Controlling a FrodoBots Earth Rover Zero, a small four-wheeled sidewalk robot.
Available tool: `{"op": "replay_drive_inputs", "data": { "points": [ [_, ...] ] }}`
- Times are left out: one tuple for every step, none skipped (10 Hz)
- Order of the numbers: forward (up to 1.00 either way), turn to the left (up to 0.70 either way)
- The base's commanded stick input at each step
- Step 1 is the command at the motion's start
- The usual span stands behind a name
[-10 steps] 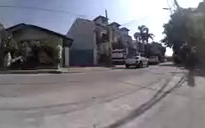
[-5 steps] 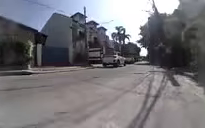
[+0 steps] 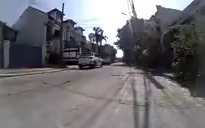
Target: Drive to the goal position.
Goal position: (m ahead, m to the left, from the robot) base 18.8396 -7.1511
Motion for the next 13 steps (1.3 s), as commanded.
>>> {"op": "replay_drive_inputs", "data": {
  "points": [
    [1.00, 0.00],
    [1.00, 0.00],
    [1.00, 0.00],
    [1.00, 0.00],
    [1.00, 0.00],
    [1.00, 0.00],
    [1.00, 0.00],
    [1.00, 0.00],
    [1.00, 0.00],
    [1.00, -0.13],
    [1.00, -0.31],
    [1.00, -0.38],
    [1.00, -0.38]
  ]
}}
